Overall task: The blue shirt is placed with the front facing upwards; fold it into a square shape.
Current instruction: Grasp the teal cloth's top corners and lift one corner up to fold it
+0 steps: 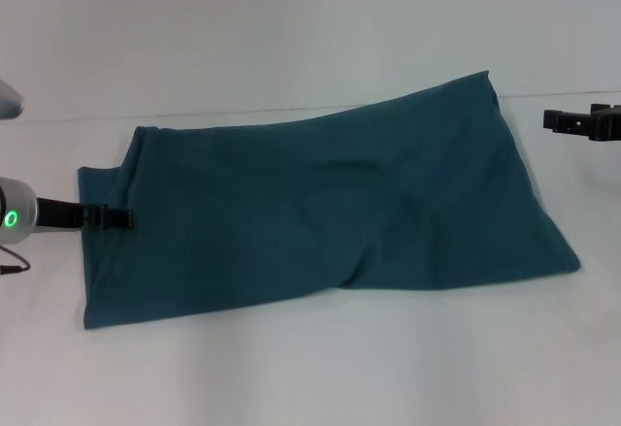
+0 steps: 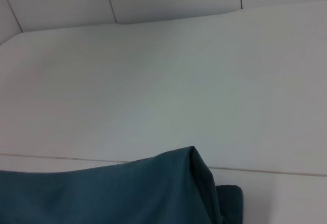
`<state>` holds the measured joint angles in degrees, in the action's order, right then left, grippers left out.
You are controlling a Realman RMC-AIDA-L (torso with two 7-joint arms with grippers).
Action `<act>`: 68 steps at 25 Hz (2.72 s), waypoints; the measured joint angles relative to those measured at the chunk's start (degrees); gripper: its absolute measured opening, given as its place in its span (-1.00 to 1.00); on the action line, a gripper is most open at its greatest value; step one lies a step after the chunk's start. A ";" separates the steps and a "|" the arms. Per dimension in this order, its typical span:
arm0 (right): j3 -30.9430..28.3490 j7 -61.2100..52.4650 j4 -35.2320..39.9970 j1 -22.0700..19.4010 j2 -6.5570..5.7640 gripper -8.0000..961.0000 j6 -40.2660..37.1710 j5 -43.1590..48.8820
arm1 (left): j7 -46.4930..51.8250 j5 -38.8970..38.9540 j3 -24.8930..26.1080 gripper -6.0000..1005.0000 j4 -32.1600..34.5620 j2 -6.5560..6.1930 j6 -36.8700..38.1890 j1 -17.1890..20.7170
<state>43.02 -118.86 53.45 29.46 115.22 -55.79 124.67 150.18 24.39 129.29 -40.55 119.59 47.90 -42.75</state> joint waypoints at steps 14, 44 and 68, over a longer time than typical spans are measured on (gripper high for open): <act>-0.04 0.22 -0.37 0.15 -0.17 0.78 -0.12 0.20 | -6.12 9.09 1.81 0.74 2.93 -2.12 1.38 0.33; 0.38 -0.05 -0.03 -0.26 -0.14 0.78 -1.96 0.31 | -6.12 7.87 1.47 0.64 6.42 -2.17 -3.46 0.34; 0.04 -0.05 0.06 0.09 -0.12 0.76 -2.48 0.31 | -10.03 8.48 0.96 0.15 5.66 -1.62 0.91 -0.89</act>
<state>43.06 -118.92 53.51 29.55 115.10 -58.27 124.98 140.14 32.87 130.25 -34.89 117.96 48.81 -43.64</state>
